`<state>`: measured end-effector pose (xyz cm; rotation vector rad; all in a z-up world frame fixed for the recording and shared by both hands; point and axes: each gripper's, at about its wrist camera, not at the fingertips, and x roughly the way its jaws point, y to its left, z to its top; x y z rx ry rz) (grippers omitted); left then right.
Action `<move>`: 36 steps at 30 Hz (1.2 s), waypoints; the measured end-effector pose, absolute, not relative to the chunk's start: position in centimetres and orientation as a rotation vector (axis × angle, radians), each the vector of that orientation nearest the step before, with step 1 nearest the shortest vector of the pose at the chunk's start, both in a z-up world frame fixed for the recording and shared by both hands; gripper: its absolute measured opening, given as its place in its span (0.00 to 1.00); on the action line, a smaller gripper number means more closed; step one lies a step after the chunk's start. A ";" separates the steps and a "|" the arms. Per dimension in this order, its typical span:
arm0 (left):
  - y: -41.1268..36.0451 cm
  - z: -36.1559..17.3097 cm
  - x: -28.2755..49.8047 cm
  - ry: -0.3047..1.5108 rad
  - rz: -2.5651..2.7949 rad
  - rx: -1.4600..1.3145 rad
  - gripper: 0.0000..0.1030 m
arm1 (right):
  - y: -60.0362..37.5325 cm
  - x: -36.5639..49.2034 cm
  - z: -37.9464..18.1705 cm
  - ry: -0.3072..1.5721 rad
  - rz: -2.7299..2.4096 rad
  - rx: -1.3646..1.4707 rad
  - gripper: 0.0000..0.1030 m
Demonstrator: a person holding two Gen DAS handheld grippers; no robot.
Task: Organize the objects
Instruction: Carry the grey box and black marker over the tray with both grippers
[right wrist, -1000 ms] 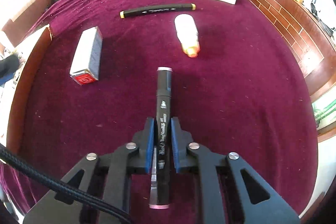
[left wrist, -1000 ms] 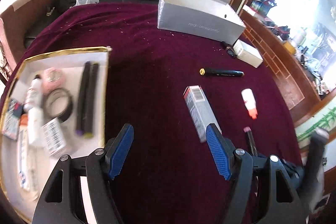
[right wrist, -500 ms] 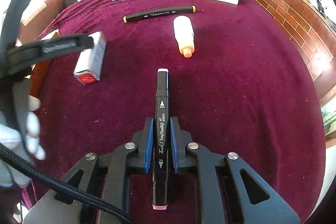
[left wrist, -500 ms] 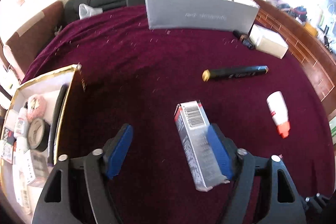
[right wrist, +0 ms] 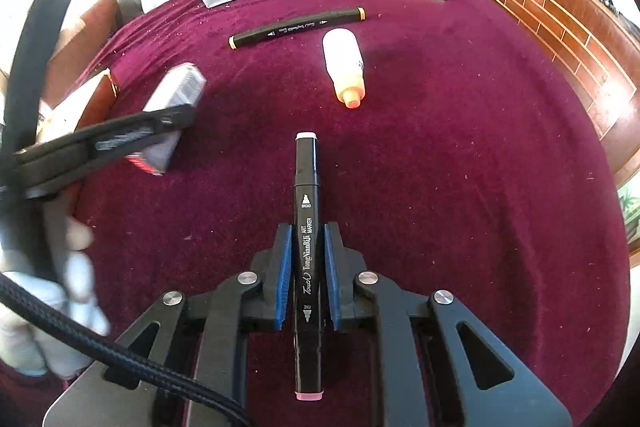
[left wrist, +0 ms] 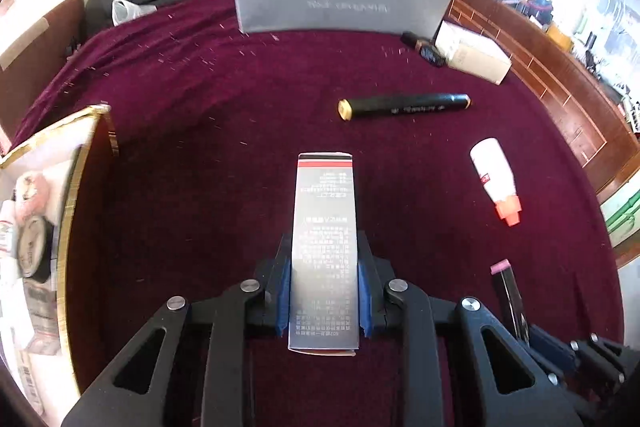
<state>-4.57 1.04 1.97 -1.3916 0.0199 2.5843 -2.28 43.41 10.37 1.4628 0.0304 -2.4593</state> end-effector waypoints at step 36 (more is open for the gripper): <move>-14.4 6.7 7.7 -0.283 2.722 -1.237 0.22 | 34.1 3.4 16.8 -0.108 -2.226 1.260 0.12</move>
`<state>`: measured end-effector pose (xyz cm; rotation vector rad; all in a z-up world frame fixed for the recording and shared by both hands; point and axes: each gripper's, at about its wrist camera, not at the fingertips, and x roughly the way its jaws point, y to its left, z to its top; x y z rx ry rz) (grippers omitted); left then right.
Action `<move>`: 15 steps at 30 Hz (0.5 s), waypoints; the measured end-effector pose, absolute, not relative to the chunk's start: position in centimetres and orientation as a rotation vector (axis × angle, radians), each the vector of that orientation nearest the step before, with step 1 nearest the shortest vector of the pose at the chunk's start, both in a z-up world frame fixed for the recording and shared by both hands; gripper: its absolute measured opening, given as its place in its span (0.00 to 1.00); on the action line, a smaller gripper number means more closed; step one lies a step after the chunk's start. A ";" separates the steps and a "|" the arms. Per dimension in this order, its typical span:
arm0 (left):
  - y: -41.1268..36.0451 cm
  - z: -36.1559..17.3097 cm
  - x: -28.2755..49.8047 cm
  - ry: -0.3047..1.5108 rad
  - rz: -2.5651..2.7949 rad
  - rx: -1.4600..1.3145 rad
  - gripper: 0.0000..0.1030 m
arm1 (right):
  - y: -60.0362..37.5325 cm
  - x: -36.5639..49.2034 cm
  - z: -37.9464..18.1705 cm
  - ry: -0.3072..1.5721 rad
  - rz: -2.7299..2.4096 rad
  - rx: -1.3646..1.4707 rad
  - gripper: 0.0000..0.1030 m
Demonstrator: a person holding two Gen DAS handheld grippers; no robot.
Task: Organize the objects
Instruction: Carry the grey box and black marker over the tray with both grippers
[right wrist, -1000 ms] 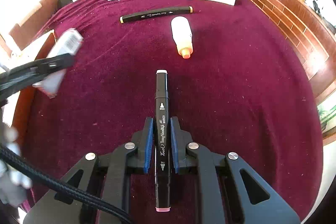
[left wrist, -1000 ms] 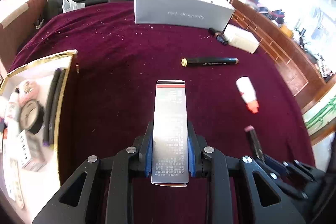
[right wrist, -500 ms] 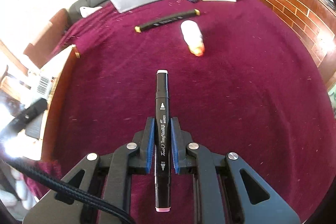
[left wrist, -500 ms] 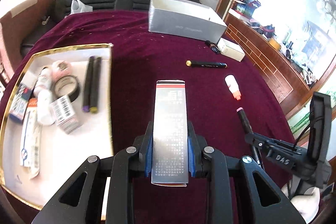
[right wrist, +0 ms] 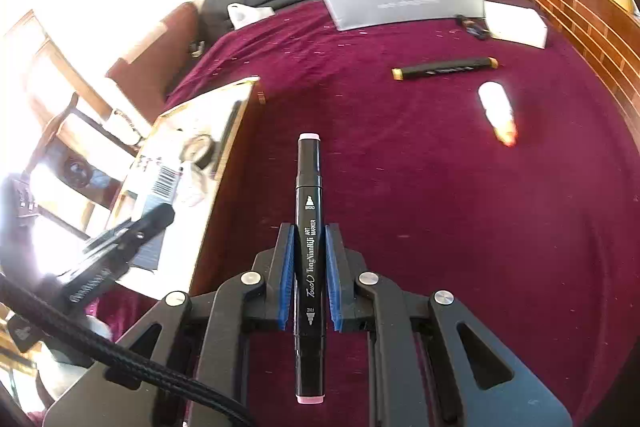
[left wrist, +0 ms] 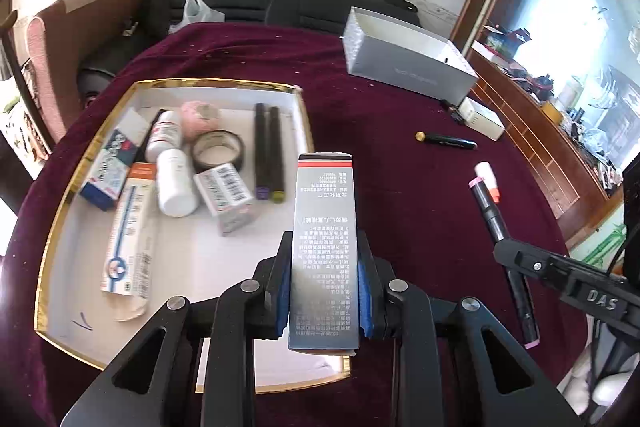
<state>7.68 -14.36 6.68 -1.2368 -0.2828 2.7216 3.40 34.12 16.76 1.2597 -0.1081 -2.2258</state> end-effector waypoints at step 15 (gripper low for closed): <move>-19.5 5.2 7.7 -0.325 2.768 -1.272 0.22 | 25.8 4.0 17.4 -0.050 -2.082 1.249 0.12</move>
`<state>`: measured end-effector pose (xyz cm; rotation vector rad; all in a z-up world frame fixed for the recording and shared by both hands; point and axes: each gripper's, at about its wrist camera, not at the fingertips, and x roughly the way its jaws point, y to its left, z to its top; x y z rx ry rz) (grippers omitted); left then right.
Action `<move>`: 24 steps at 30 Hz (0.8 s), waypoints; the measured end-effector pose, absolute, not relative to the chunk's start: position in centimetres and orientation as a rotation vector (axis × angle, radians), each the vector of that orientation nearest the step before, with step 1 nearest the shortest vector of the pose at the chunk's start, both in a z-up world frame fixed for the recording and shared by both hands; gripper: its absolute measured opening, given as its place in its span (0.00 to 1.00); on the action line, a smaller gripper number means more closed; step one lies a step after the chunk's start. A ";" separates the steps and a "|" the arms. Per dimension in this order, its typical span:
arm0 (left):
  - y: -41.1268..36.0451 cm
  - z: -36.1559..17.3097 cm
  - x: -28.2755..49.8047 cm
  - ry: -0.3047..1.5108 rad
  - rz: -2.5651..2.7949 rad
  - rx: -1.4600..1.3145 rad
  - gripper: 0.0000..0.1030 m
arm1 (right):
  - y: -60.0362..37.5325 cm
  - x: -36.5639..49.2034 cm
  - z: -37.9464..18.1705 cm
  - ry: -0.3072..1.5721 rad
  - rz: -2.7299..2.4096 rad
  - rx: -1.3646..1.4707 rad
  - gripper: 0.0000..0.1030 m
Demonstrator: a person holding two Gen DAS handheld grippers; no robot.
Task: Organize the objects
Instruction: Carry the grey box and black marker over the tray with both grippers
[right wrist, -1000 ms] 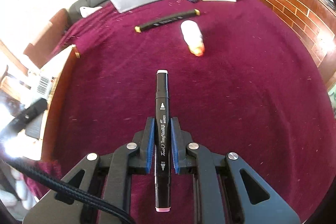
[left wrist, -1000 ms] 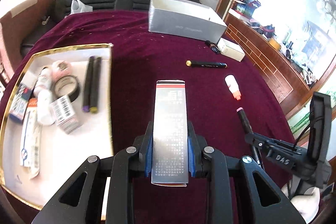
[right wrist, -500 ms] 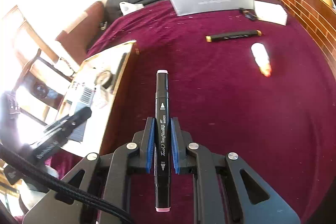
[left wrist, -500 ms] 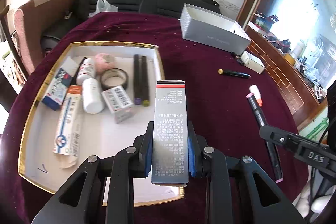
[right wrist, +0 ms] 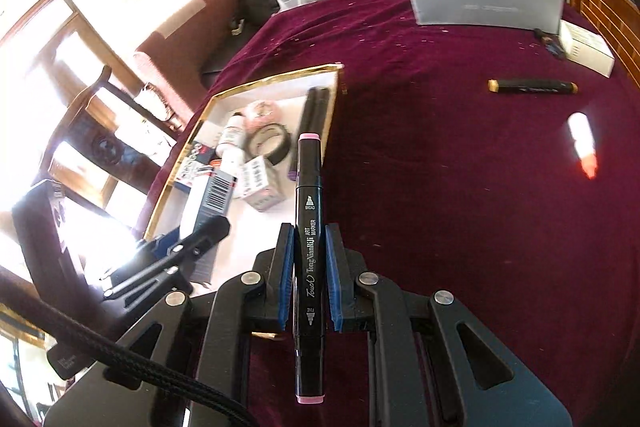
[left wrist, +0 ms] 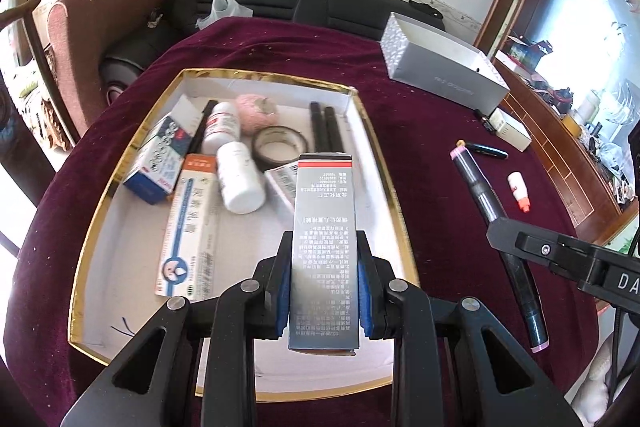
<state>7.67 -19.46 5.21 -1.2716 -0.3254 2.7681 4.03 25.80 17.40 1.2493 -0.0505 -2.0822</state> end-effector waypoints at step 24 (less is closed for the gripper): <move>-23.0 0.4 6.0 -0.391 2.705 -1.441 0.22 | 17.0 2.5 11.9 0.109 -1.989 1.364 0.13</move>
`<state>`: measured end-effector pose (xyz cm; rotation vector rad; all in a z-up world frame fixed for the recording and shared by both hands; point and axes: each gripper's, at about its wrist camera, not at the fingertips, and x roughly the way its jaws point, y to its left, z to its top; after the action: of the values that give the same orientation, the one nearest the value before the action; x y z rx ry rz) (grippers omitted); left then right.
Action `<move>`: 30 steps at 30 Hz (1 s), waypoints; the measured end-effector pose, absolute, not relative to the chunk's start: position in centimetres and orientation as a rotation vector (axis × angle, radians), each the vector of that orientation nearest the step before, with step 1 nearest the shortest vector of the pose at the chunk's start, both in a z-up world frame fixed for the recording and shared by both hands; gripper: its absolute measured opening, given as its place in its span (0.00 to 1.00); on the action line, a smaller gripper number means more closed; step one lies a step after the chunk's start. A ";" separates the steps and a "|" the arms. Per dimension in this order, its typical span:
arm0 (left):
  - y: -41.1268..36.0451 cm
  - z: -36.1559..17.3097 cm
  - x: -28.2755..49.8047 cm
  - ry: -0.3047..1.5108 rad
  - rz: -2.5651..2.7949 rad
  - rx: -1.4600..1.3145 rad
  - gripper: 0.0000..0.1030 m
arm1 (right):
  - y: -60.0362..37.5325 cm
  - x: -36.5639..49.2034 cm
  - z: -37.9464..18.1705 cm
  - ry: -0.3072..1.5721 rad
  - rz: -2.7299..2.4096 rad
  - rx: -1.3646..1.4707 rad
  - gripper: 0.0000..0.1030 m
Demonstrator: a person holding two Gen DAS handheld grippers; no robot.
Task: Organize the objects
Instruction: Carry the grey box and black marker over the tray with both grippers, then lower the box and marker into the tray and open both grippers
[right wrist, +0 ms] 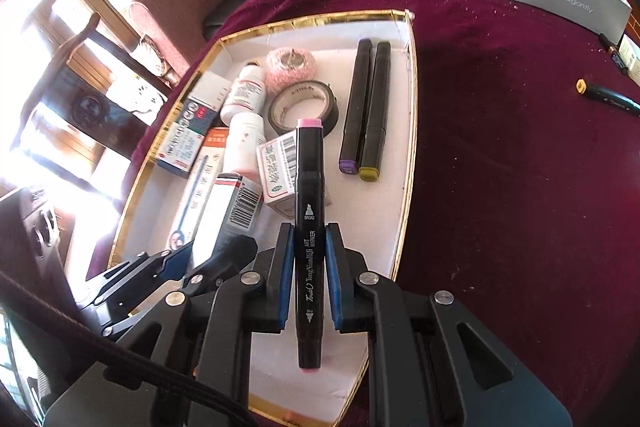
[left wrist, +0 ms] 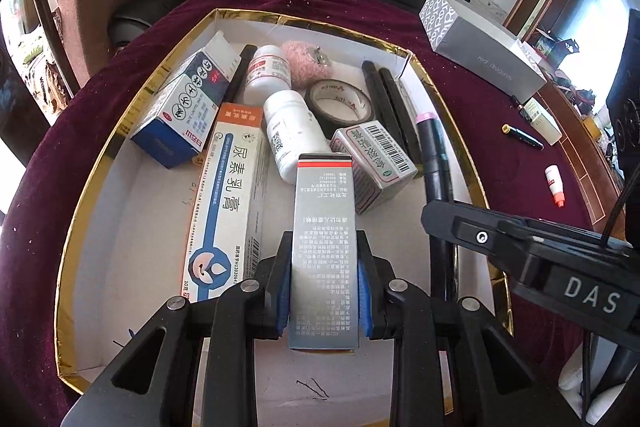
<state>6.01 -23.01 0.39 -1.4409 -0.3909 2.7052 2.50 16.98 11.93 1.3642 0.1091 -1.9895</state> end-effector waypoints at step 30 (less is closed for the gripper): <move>-21.9 0.2 5.3 -0.271 2.780 -1.428 0.24 | 14.9 2.6 10.7 0.202 -1.981 1.379 0.19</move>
<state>5.26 -21.93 0.22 -1.4283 -0.2712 2.7801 2.63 14.93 10.75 1.3790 0.2023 -1.9812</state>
